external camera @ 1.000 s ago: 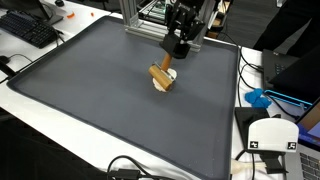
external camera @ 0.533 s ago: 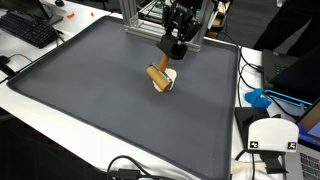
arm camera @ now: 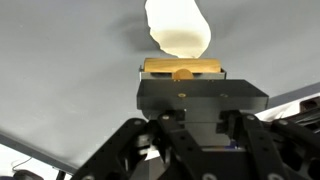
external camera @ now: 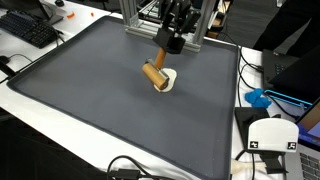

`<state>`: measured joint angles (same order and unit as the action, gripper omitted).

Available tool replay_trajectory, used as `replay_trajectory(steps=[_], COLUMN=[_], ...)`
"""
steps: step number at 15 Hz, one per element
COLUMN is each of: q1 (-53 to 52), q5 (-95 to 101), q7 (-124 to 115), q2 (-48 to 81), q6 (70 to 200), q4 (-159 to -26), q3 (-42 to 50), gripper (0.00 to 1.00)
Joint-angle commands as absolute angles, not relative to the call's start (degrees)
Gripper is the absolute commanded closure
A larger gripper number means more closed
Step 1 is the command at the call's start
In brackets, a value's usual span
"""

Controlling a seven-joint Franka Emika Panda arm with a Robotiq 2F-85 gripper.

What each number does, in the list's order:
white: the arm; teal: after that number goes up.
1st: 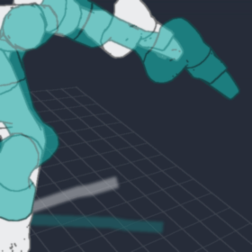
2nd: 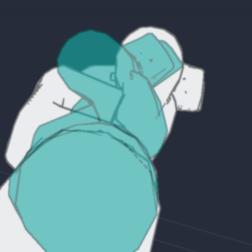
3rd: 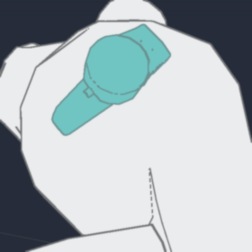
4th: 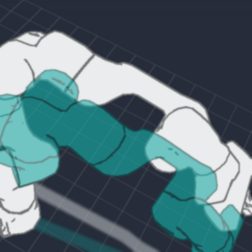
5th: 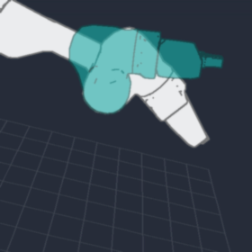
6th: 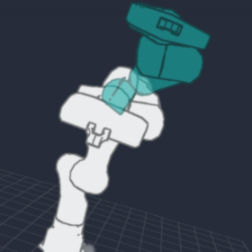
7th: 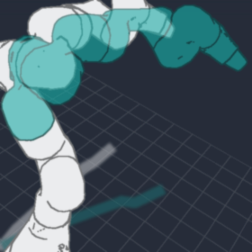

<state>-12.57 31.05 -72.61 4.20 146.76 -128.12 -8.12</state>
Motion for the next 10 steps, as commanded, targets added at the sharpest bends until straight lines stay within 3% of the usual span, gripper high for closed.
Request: replay_trajectory(steps=[1,10], q1=[-11.9,-9.9], q5=[28.1,14.2], q7=[-66.5,-40.9], q2=[-0.4,-9.7], q6=[146.9,140.3], q4=[-129.8,-131.0], q3=[-8.3,-8.5], gripper=[0.78,0.78])
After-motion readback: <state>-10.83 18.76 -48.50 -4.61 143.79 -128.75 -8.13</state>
